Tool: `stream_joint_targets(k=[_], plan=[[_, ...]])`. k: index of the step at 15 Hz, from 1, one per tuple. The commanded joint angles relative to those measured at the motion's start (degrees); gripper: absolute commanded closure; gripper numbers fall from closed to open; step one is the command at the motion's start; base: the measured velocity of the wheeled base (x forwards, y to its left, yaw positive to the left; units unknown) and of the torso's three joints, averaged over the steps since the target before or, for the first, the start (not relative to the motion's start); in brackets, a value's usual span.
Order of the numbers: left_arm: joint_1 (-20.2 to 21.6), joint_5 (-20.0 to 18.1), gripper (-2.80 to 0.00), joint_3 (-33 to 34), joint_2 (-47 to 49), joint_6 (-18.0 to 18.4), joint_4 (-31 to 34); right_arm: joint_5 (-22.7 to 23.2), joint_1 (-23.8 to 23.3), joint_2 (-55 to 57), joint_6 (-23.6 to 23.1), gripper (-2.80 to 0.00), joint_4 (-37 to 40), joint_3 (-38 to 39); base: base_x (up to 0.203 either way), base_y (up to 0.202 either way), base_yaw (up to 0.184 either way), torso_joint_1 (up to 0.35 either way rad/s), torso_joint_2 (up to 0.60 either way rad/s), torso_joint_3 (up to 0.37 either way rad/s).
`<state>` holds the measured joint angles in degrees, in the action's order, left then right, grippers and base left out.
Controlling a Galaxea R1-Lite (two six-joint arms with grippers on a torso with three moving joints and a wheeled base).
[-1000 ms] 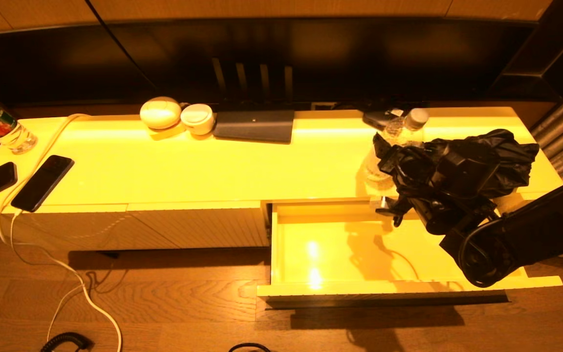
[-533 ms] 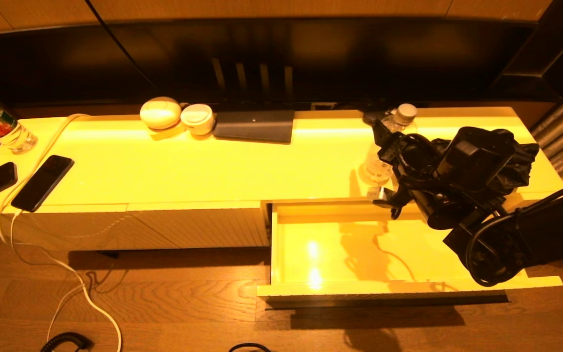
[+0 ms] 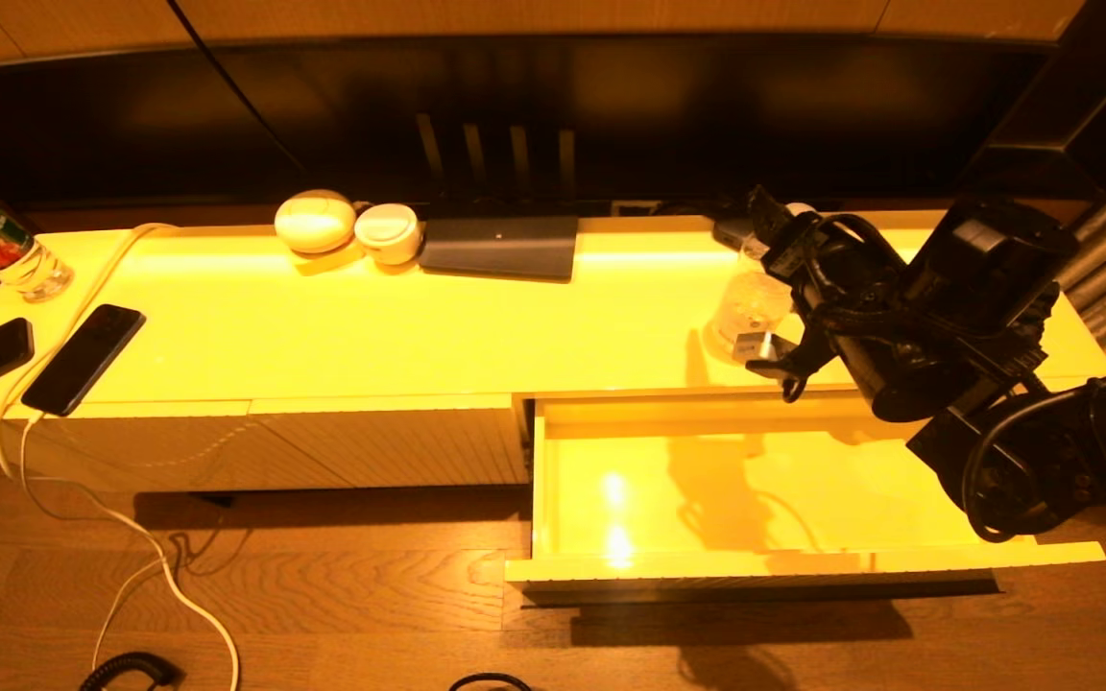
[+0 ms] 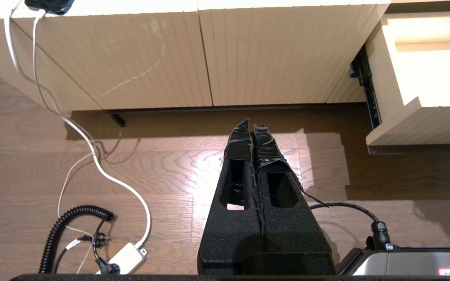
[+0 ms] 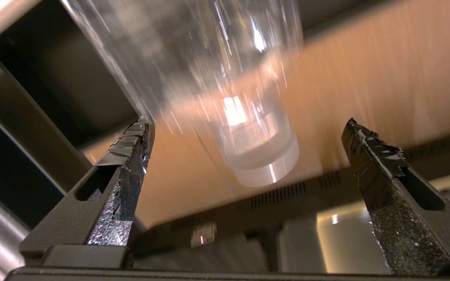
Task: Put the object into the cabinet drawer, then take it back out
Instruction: Take the mineral water out of the drawer and put it on the table, then close the drawer
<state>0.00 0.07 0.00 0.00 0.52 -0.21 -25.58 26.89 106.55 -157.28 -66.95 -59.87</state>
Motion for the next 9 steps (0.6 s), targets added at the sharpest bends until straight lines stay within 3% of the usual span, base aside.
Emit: stream_joint_targets(k=[1,7,9], plan=[[0.0,0.0,0.00,0.1,0.0,0.0,0.0,-1.0,0.0,-3.1,-0.9,-2.80,-0.5,-0.1,0.000,0.000,0.000,0.000,0.00,0.000],[0.0,0.0,0.00,0.1,0.0,0.0,-0.1,-5.0,-0.5,-10.2,-0.9,-2.80,0.0,0.6,0.000,0.000,0.000,0.000,0.00,0.000],[0.0,0.0,0.00,0.1,0.0,0.0,-0.1,-6.8,-0.7,-13.4,-0.9,-2.80,4.2,1.0,0.000,0.000,0.000,0.000,0.00,0.000]])
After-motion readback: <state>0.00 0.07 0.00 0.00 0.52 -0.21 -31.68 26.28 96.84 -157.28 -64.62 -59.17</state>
